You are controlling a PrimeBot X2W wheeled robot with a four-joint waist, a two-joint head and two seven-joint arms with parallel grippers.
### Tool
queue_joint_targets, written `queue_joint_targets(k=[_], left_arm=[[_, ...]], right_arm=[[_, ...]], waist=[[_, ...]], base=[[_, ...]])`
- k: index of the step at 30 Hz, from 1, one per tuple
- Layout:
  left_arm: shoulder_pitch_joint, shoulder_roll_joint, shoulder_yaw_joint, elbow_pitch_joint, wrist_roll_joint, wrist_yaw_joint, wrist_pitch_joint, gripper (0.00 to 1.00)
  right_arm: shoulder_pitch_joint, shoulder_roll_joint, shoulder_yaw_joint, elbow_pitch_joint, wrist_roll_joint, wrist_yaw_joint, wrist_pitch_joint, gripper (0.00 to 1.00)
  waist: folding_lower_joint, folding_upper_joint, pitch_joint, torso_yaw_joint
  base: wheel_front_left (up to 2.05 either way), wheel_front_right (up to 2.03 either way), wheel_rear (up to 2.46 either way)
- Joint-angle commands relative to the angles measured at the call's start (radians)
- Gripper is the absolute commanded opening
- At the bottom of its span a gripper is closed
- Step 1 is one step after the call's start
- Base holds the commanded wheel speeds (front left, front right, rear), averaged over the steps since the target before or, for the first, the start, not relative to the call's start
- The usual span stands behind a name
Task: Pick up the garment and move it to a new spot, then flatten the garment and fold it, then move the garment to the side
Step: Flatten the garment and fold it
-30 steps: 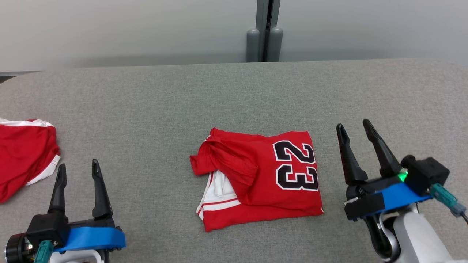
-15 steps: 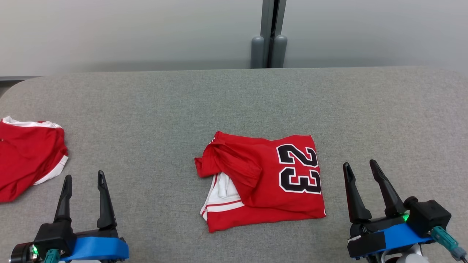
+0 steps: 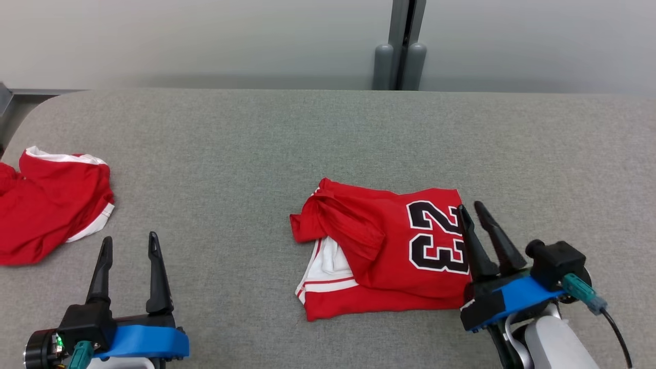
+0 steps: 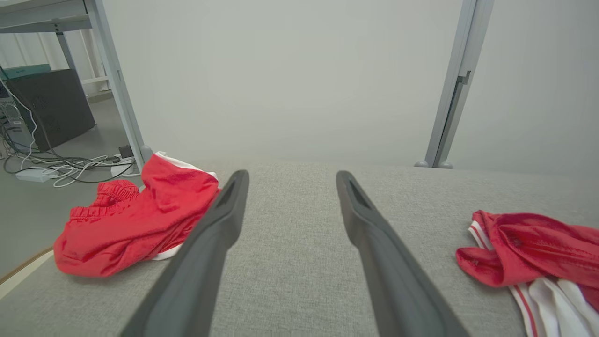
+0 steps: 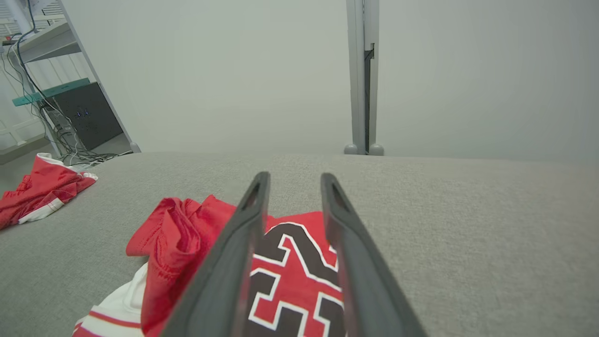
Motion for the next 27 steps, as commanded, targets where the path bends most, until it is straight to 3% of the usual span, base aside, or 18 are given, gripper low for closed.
queue_joint_targets(k=[1, 15, 23, 27], left_arm=[[-0.02, 0.0, 0.001, 0.002, -0.004, -0.002, -0.003, 1.0], [-0.066, -0.001, -0.027, 0.023, -0.017, -0.011, -0.003, 1.0], [-0.082, 0.0, -0.045, 0.022, -0.027, -0.002, -0.002, 1.0], [-0.091, -0.001, -0.055, 0.021, -0.034, 0.002, -0.003, 1.0]], right_arm=[[-0.038, -0.008, 0.011, 0.041, -0.009, 0.0, 0.0, 0.0], [-0.261, 0.01, 0.115, 0.445, -0.009, 0.0, 0.0, 0.0], [-0.316, 0.02, 0.171, 0.536, 0.02, 0.0, 0.0, 0.0], [-0.32, 0.02, 0.271, 0.505, 0.083, 0.0, 0.0, 0.0]], waist=[[0.0, 0.0, 0.011, 0.013], [0.0, 0.0, 0.059, 0.084], [0.0, 0.0, 0.085, 0.101], [0.0, 0.0, 0.096, 0.111]], base=[[0.0, 0.0, 0.0], [0.0, 0.0, 0.0], [0.0, 0.0, 0.0], [0.0, 0.0, 0.0]])
